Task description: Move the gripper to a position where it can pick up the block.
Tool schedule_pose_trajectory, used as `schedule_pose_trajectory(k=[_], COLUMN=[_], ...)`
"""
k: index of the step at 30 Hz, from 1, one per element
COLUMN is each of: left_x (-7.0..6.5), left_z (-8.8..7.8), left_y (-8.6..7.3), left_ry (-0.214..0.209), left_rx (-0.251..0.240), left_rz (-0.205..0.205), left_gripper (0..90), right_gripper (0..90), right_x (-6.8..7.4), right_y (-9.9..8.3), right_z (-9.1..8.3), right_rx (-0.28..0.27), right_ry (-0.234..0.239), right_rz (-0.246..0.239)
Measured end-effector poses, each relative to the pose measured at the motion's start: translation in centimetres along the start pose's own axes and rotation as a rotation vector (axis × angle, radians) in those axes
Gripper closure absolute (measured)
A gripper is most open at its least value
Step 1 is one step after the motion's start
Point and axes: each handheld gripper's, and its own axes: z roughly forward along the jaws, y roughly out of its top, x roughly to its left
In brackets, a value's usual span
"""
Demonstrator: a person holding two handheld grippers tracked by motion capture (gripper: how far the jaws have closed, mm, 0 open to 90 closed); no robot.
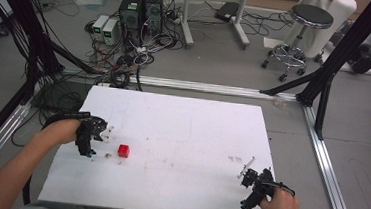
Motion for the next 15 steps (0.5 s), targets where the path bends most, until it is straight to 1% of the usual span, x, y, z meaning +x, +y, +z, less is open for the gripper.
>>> schedule_pose_trajectory(k=[3, 4, 5, 8, 10, 12, 14, 15], left_x=[0.3, 0.4, 0.5, 0.7, 0.8, 0.9, 0.9, 0.9], left_z=[0.0, 0.0, 0.0, 0.1, 0.3, 0.4, 0.5, 0.6], left_y=[0.7, 0.9, 1.1, 1.7, 2.1, 2.5, 2.9, 3.1], left_ry=[-0.003, -0.007, -0.005, -0.009, -0.016, -0.017, -0.02, -0.022], left_rx=[-0.001, -0.001, -0.001, 0.001, 0.0, 0.006, 0.007, 0.008], left_rz=[0.009, 0.011, 0.017, 0.032, 0.033, 0.05, 0.051, 0.058], left_gripper=[21.7, 21.7, 21.7, 21.7, 21.7, 21.7, 21.7, 21.7], right_gripper=[2.5, 2.5, 2.5, 2.5, 2.5, 2.5, 2.5, 2.5], right_x=[0.0, 0.1, 0.0, 0.0, 0.0, 0.0, 0.0, 0.0], right_y=[0.0, 0.0, 0.0, 0.0, -0.1, -0.1, -0.1, -0.1], right_z=[0.0, -0.1, 0.0, -0.1, -0.1, -0.2, -0.2, -0.2], right_rx=[0.0, 0.0, -0.003, -0.004, -0.004, -0.008, -0.007, -0.008], right_ry=[0.001, 0.007, 0.0, 0.002, 0.002, 0.003, 0.003, 0.004], right_rz=[0.0, 0.014, 0.004, 0.006, 0.004, 0.007, 0.011, 0.011])
